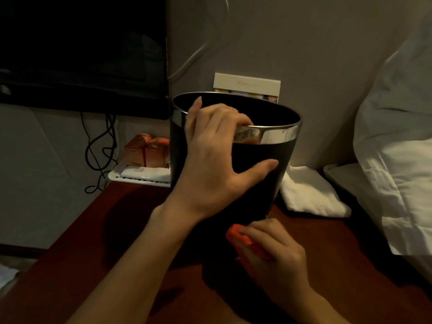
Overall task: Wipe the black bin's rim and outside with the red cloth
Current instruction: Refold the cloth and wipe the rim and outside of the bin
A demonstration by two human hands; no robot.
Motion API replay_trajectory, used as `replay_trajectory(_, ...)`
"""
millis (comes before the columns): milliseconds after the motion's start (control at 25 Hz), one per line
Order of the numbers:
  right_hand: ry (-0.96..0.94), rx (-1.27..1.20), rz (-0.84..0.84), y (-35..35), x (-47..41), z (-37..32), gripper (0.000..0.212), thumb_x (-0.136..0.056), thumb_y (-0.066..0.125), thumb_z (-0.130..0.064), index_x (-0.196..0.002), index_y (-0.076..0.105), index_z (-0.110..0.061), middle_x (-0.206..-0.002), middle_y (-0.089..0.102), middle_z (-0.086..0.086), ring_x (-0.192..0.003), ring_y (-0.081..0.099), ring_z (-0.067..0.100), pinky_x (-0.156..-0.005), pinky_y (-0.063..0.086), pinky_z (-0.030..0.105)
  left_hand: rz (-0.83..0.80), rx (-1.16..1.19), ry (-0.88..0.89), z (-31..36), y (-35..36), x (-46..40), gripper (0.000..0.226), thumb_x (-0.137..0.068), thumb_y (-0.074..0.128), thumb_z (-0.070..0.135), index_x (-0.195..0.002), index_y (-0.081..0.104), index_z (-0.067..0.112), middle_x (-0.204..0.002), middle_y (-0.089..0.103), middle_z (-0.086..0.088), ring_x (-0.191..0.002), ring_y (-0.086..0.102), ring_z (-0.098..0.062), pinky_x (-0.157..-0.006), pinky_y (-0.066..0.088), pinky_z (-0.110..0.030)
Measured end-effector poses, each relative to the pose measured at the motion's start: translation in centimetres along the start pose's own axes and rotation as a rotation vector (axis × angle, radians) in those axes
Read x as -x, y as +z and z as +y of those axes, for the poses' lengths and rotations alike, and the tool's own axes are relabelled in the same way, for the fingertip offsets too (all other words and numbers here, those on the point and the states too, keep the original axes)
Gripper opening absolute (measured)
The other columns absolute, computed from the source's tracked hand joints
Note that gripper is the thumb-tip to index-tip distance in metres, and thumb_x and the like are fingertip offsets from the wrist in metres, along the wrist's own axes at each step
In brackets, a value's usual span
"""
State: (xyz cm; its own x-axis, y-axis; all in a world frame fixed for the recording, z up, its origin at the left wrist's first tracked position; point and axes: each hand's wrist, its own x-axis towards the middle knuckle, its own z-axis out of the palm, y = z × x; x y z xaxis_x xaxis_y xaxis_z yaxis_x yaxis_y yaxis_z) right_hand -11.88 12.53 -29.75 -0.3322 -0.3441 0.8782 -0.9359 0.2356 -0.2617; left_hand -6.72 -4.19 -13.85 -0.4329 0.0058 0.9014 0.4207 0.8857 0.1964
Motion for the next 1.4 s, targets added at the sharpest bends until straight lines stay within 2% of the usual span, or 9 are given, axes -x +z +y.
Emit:
replay_trajectory(160,0.206,0.059,0.168,-3.8,-2.9,1.2,0.025,-0.095,0.068,-0.038,-0.111,0.072,-0.020,-0.105,0.067,-0.006,-0.096,0.063,-0.002,-0.087,0.048,0.011,0.099,0.190,-0.150,-3.0,-1.3,-0.1,0.039,-0.075,0.072,0.041,-0.096,0.053,0.016,-0.102,0.056,-0.002,-0.108,0.050,-0.019,-0.104,0.018,-0.010)
replay_trajectory(240,0.221,0.088,0.246,-4.2,-3.4,1.5,0.024,-0.094,0.069,-0.033,-0.114,0.068,-0.020,-0.108,0.066,-0.004,-0.099,0.062,-0.004,-0.090,0.047,0.011,0.114,0.232,-0.183,-3.5,-1.2,0.0,0.036,-0.076,0.072,0.040,-0.095,0.052,0.016,-0.102,0.056,-0.002,-0.109,0.051,-0.016,-0.102,0.017,-0.006)
replay_trajectory(320,0.167,0.095,0.204,-2.9,-2.4,1.1,0.019,-0.093,0.071,-0.026,-0.109,0.074,-0.016,-0.107,0.066,-0.003,-0.096,0.063,0.002,-0.089,0.049,0.014,0.112,0.227,-0.185,-3.5,-1.0,0.0,0.036,-0.076,0.071,0.042,-0.095,0.051,0.019,-0.102,0.055,0.003,-0.110,0.049,-0.010,-0.107,0.017,-0.011)
replay_trajectory(520,-0.203,0.063,-0.292,1.0,1.4,1.2,0.013,-0.103,0.064,-0.023,-0.101,0.074,-0.015,-0.108,0.067,-0.005,-0.084,0.063,0.018,-0.069,0.054,0.034,0.104,0.205,-0.158,-4.1,-1.4,0.1,0.034,-0.077,0.069,0.042,-0.095,0.051,0.020,-0.100,0.049,0.014,-0.111,0.045,0.001,-0.113,0.015,-0.020)
replay_trajectory(640,-0.120,0.130,-0.124,-1.0,-0.9,1.4,0.017,-0.101,0.067,-0.021,-0.106,0.079,-0.010,-0.107,0.067,-0.004,-0.088,0.060,0.014,-0.076,0.053,0.030,0.101,0.192,-0.176,-4.0,-1.5,0.0,0.034,-0.077,0.068,0.043,-0.095,0.052,0.020,-0.102,0.052,0.007,-0.114,0.046,-0.006,-0.115,0.016,-0.028)
replay_trajectory(800,0.061,0.180,0.187,-3.1,-3.8,1.2,0.020,-0.093,0.074,-0.016,-0.110,0.078,-0.007,-0.105,0.068,-0.002,-0.095,0.061,0.004,-0.088,0.046,0.011,0.101,0.200,-0.182,-4.2,-1.6,0.0,0.033,-0.077,0.068,0.043,-0.094,0.052,0.019,-0.104,0.053,0.004,-0.115,0.046,-0.006,-0.115,0.017,-0.029)
replay_trajectory(1040,-0.156,0.107,-0.286,0.1,1.6,2.9,0.011,-0.100,0.066,-0.023,-0.102,0.075,-0.016,-0.108,0.067,-0.006,-0.087,0.062,0.017,-0.068,0.054,0.037,0.109,0.236,-0.177,-4.4,-1.7,0.0,0.029,-0.080,0.067,0.041,-0.094,0.053,0.020,-0.104,0.048,0.019,-0.111,0.046,-0.002,-0.107,0.030,-0.051)
replay_trajectory(1280,0.173,0.055,0.074,-1.2,-1.4,0.8,0.015,-0.090,0.082,-0.018,-0.105,0.081,-0.013,-0.102,0.070,-0.006,-0.090,0.068,0.009,-0.079,0.053,0.019,0.072,0.025,-0.048,-1.8,-0.8,-0.1,0.027,-0.085,0.062,0.039,-0.105,0.064,0.021,-0.104,0.059,0.009,-0.115,0.047,-0.012,-0.112,0.015,-0.051)
replay_trajectory(1400,0.035,0.049,-0.098,1.1,-0.2,-0.4,0.010,-0.091,0.079,-0.016,-0.100,0.077,-0.016,-0.105,0.064,-0.010,-0.088,0.062,0.009,-0.078,0.052,0.019,0.072,-0.047,-0.033,-0.7,0.3,0.0,0.037,-0.080,0.066,0.045,-0.106,0.062,0.019,-0.103,0.057,0.007,-0.113,0.046,-0.011,-0.112,0.016,-0.051)
